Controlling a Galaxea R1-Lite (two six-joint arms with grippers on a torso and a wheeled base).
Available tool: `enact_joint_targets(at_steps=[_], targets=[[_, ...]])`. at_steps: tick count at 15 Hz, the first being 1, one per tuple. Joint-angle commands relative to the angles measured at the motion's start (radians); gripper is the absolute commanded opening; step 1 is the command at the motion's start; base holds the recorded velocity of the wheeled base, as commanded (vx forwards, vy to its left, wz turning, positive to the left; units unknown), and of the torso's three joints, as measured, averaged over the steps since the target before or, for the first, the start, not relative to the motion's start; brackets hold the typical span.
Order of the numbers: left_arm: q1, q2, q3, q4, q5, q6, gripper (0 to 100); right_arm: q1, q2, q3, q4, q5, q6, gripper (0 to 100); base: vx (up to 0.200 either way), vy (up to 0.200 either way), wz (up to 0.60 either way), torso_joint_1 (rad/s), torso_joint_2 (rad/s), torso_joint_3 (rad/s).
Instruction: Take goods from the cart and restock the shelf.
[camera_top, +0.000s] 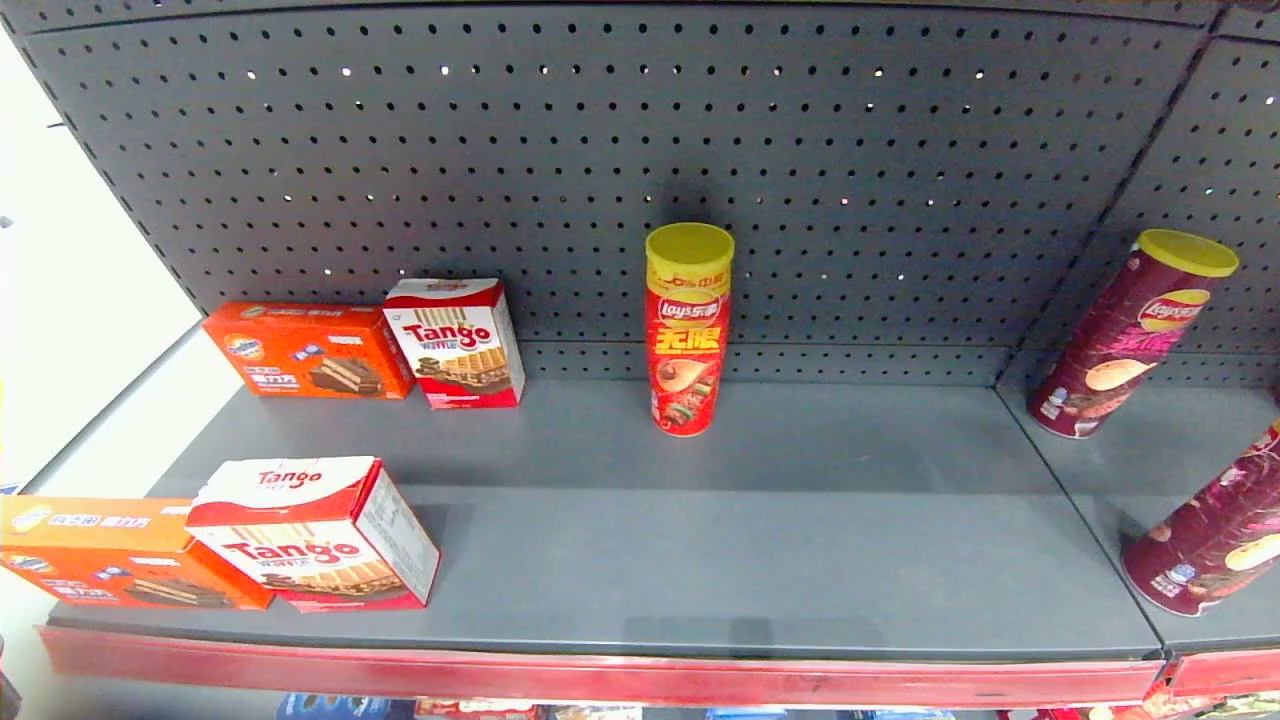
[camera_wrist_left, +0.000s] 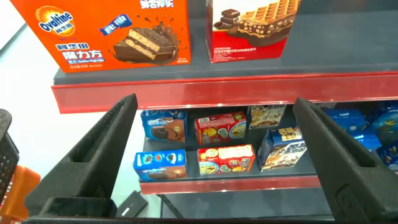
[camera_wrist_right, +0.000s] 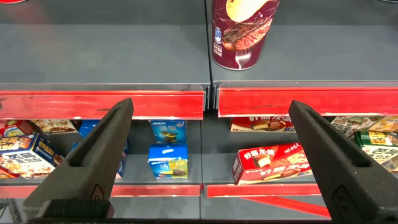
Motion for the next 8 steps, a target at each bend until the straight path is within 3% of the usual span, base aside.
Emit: enact_joint_targets(at_steps=[1,7,8], targets=[[0.000,0.000,0.000,0.000,0.001,-0.001,100,0.000,0.001,0.000,0.000,0.000,0.000,100,0.000,0.000,0.00,0.000,0.00,0.000],[0.002,0.000,-0.001,-0.001,0.023,-0.009,100,-0.002,0.001,0.000,0.000,0.000,-0.003,100,0.000,0.000,0.00,0.000,0.00,0.000],[0.002,0.000,-0.001,-0.001,0.023,-0.009,100,0.000,0.001,0.000,0.000,0.000,-0.002,100,0.000,0.000,0.60,-0.002,0.00,0.012]])
